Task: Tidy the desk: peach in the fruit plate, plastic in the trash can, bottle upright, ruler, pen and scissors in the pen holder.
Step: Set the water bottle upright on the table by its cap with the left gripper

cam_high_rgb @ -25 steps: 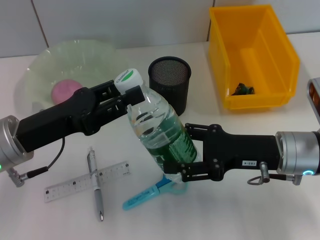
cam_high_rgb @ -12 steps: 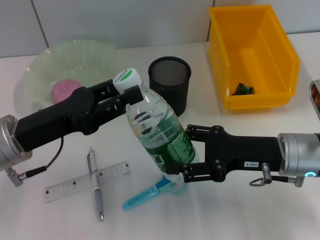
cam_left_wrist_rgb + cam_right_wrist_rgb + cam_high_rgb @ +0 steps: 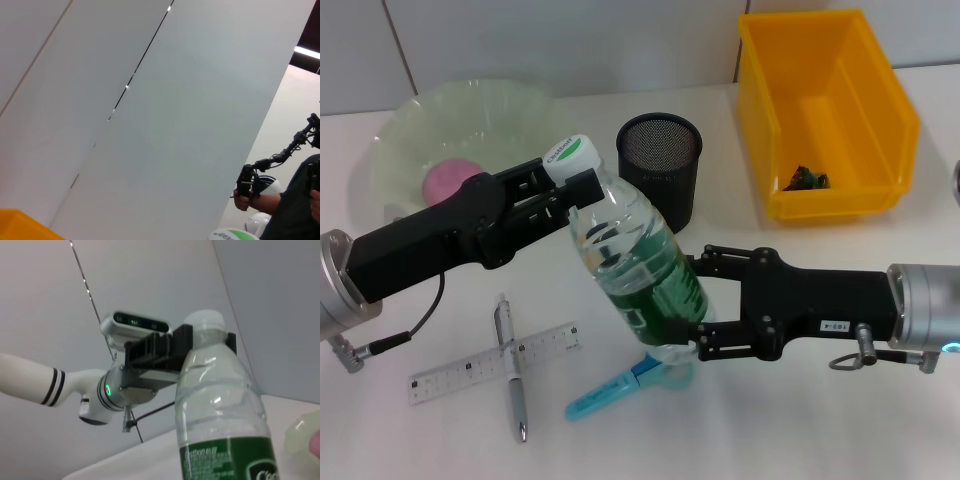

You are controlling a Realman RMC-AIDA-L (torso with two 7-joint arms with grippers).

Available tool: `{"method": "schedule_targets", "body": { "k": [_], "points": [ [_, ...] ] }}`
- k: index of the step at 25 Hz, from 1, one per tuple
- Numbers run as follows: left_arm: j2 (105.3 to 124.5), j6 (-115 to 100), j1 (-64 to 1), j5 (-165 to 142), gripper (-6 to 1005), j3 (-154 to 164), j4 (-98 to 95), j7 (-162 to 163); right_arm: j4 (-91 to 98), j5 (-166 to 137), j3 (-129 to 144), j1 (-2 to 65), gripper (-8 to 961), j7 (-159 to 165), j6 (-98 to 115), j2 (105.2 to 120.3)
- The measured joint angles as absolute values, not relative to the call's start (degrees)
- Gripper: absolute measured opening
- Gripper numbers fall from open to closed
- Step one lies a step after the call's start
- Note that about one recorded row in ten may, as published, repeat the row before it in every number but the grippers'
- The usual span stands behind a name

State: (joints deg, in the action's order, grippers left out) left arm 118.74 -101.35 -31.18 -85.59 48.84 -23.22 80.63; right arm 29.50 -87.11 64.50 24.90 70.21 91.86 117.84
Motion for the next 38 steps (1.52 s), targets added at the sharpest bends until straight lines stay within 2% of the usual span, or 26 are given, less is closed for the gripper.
{"method": "schedule_targets", "body": {
  "k": [13,24,31,38],
  "points": [
    [118.74,-101.59,-31.02,-85.61,440,48.76,-23.3,80.57,29.62,-87.37,62.73,23.65,814,70.4,95.01,116.87],
    [118.34,-101.48,-29.81,-85.36,440,47.17,-23.89,79.71,32.93,-87.58,57.0,19.67,815,71.95,96.67,115.6],
    [117.52,-100.37,-25.95,-85.14,440,40.3,-28.17,76.69,32.76,-88.15,50.78,17.88,815,72.57,96.69,114.11],
    [116.73,-98.47,-23.04,-85.14,440,35.64,-28.41,70.41,32.69,-88.16,47.15,17.02,815,72.58,96.14,113.59]
  ]
}}
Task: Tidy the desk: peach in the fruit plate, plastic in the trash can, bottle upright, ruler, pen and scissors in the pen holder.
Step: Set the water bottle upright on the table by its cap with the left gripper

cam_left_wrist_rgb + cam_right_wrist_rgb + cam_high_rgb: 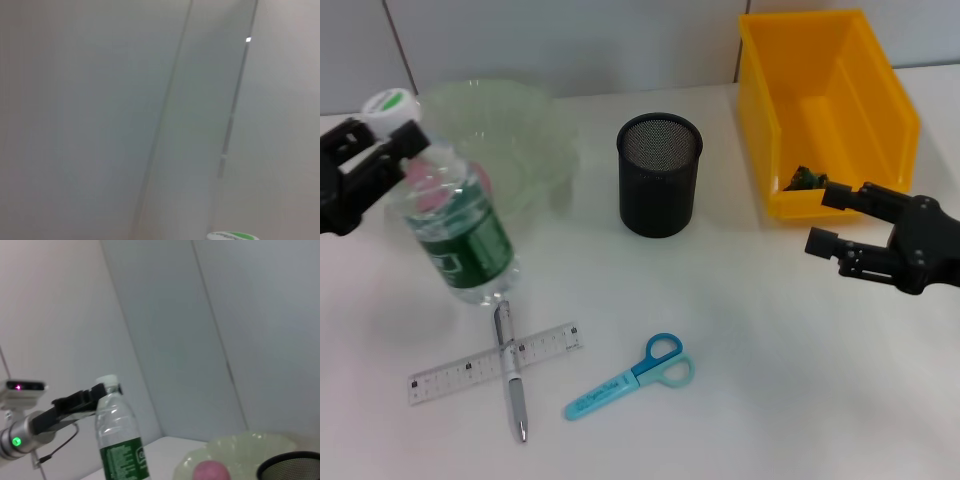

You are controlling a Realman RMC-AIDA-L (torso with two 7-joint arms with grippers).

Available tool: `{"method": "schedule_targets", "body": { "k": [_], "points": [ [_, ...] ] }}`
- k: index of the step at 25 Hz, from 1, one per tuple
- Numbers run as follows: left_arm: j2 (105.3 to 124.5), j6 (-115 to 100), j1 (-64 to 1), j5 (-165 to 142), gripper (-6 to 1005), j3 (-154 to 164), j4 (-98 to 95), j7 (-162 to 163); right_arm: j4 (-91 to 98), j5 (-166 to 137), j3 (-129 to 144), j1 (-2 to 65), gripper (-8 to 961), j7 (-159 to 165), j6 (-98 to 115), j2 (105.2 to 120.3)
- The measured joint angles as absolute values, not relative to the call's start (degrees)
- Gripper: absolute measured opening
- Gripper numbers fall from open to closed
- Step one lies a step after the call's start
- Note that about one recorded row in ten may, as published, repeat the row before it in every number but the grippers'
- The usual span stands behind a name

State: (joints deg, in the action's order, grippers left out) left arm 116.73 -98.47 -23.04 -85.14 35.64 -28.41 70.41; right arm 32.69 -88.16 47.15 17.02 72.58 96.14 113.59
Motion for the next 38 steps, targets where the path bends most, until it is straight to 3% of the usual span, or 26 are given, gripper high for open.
{"method": "schedule_targets", "body": {
  "k": [8,38],
  "points": [
    [118.46,-94.04,-21.45,-85.05,441,32.23,-27.21,58.97,32.71,-88.78,45.62,17.08,814,74.09,94.74,113.38],
    [118.74,-85.78,-23.32,-84.12,440,32.68,-16.49,41.01,32.69,-88.95,45.12,16.78,814,75.87,93.59,113.45]
  ]
}}
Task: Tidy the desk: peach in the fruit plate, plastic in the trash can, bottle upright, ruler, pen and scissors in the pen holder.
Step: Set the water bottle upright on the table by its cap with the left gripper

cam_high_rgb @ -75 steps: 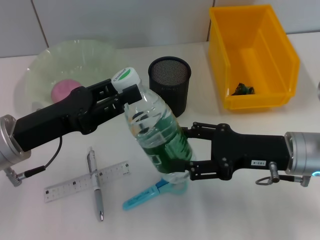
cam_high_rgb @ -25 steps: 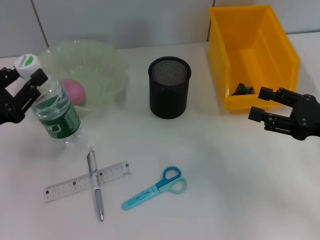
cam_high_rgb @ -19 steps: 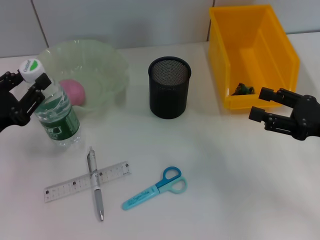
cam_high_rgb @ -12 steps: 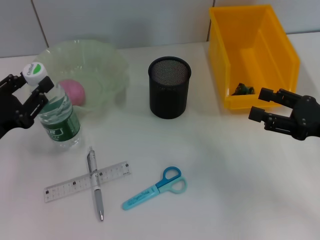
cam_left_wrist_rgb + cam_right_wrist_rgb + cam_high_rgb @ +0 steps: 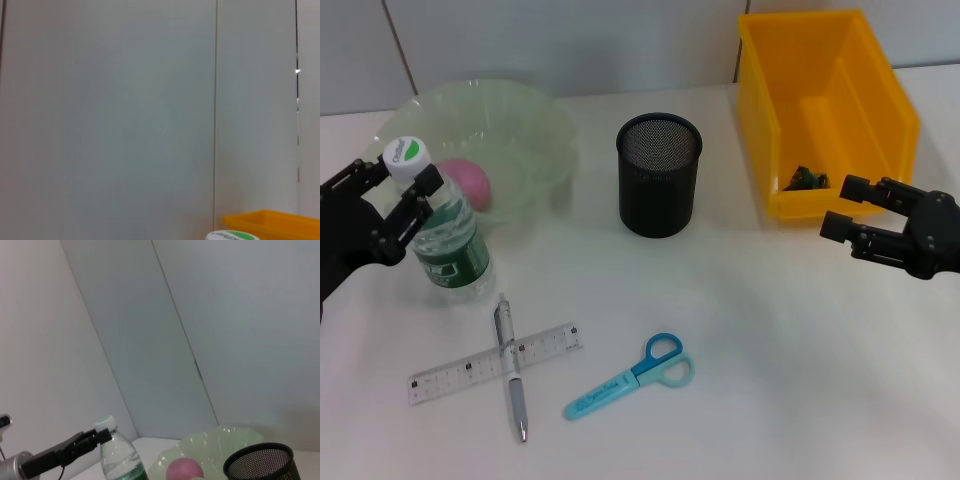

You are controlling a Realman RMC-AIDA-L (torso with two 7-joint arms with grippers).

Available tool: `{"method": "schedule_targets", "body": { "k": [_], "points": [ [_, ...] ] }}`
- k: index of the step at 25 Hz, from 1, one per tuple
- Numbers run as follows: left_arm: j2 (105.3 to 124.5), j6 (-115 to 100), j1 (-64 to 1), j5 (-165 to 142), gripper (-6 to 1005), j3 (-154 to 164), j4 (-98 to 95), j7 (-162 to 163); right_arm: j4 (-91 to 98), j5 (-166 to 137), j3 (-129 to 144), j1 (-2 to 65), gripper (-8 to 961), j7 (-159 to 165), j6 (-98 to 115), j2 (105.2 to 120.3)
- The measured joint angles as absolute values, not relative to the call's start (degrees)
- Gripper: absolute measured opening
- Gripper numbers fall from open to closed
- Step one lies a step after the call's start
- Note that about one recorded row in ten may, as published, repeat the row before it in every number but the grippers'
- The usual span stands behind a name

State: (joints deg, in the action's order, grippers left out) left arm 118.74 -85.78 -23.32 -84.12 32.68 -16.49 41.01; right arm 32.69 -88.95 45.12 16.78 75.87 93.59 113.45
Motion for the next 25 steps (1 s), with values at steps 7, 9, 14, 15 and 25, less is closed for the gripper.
{"method": "schedule_targets", "body": {
  "k": [7,9,14,15,25],
  "points": [
    [118.74,-84.47,-23.41,-84.12,440,32.69,-15.29,39.2,33.0,-88.95,44.83,16.78,815,76.38,93.59,113.41],
    [118.74,-84.46,-23.41,-84.12,439,32.69,-15.22,39.2,33.06,-88.95,44.82,16.78,815,76.41,93.59,113.41],
    [118.74,-84.64,-23.41,-84.12,442,32.62,-15.18,39.2,33.06,-88.95,44.82,16.8,814,76.46,93.6,113.38],
    [118.74,-84.62,-23.41,-84.13,443,32.62,-15.18,39.21,33.05,-88.94,44.82,16.84,814,76.47,93.6,113.37],
    [118.56,-84.34,-23.48,-84.42,450,32.8,-15.22,39.2,33.01,-88.94,44.86,16.87,815,77.01,93.3,113.37]
  ]
}}
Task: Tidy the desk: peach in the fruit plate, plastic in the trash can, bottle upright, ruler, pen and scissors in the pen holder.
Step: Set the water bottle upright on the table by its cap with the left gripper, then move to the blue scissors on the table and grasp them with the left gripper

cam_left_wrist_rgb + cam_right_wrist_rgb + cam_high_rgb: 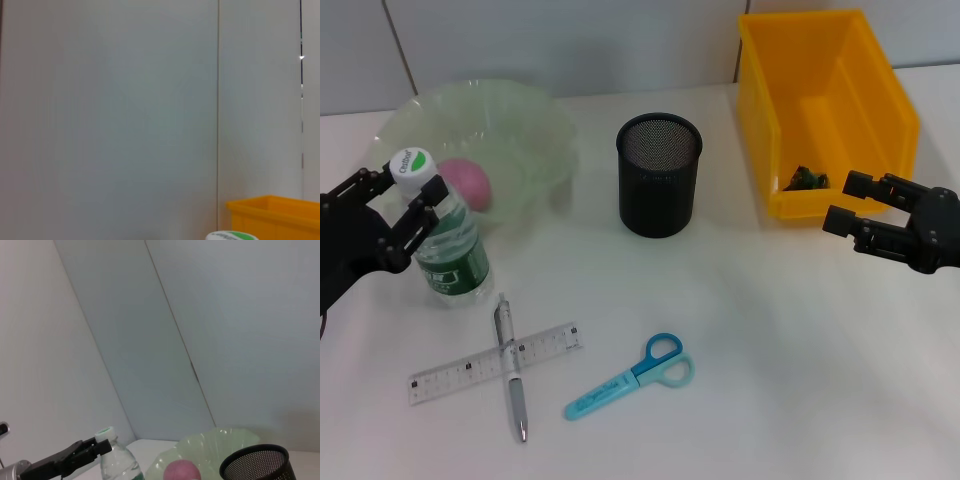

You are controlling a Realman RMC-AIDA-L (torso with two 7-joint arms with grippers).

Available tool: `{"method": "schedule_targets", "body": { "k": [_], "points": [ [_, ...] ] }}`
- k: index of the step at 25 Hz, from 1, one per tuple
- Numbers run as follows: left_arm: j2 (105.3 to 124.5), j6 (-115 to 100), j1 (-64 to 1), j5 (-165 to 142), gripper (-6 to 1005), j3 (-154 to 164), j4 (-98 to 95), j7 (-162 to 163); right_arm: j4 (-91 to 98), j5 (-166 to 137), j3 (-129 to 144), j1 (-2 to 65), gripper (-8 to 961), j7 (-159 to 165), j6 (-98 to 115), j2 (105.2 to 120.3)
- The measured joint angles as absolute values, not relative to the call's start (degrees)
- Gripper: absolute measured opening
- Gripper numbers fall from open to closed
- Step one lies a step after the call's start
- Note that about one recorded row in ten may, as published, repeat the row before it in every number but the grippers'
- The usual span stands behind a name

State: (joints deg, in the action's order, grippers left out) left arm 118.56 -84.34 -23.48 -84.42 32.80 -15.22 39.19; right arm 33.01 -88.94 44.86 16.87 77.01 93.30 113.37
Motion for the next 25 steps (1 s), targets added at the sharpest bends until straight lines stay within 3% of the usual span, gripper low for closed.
{"method": "schedule_targets", "body": {
  "k": [12,14,25],
  "points": [
    [118.52,-85.16,-23.32,-84.29,674,32.86,-15.61,39.79,32.84,-88.94,44.83,16.88,815,77.01,93.15,113.37],
    [118.33,-86.44,-22.99,-84.22,807,32.67,-15.85,40.27,32.81,-88.94,44.82,16.88,815,77.01,93.13,113.37],
    [117.64,-96.83,-17.64,-84.29,804,32.56,-24.28,54.54,32.7,-88.94,44.81,17.21,815,77.01,92.94,113.39]
  ]
}}
